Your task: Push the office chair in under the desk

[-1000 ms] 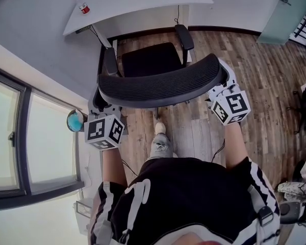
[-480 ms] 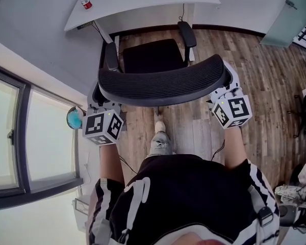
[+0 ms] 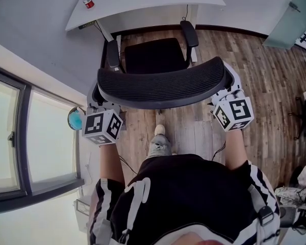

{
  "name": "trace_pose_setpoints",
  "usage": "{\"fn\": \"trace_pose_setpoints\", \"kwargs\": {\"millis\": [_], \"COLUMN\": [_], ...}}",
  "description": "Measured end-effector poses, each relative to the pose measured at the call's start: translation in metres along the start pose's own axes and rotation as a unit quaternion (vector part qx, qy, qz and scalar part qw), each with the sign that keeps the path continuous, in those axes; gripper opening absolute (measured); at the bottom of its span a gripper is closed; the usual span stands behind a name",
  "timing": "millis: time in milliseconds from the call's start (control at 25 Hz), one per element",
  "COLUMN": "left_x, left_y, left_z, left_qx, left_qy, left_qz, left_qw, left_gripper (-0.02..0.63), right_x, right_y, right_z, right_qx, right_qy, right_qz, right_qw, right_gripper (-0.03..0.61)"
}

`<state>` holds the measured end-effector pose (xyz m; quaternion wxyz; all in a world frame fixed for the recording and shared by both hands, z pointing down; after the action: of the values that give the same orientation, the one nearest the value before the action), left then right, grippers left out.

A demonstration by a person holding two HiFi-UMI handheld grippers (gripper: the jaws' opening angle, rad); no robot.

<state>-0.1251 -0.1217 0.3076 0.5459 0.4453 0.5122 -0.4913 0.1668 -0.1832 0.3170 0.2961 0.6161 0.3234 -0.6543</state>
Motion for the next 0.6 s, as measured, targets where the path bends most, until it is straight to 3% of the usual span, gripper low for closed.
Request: {"fn": "trace_pose_setpoints", "kwargs": {"millis": [600], "left_x": [0.006], "left_y": [-0.045], "left_z": [0.034], "left_qx": [-0.022], "left_qy": [-0.004], "left_qz": [0.003], "left_qw": [0.9998], "left_gripper": [0.27], "right_x": [0.003], "right_y": [-0.016], "right_z": [0.04], "right_qx": [-0.026], "right_qy": [0.012], "right_qz": [0.001], "right_qw": [1.0], "right_gripper": [0.256]}}
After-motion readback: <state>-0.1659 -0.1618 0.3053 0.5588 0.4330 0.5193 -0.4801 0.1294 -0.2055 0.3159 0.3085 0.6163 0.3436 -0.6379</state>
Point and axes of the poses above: the fingertips, and each gripper's own axes: z forward along the fingers, y to its right, x out of its top, the point moved 1 cm from there along -z, backward along the fingers, and after that the axes turned 5 degrees about -y, right-handed, at the moved point
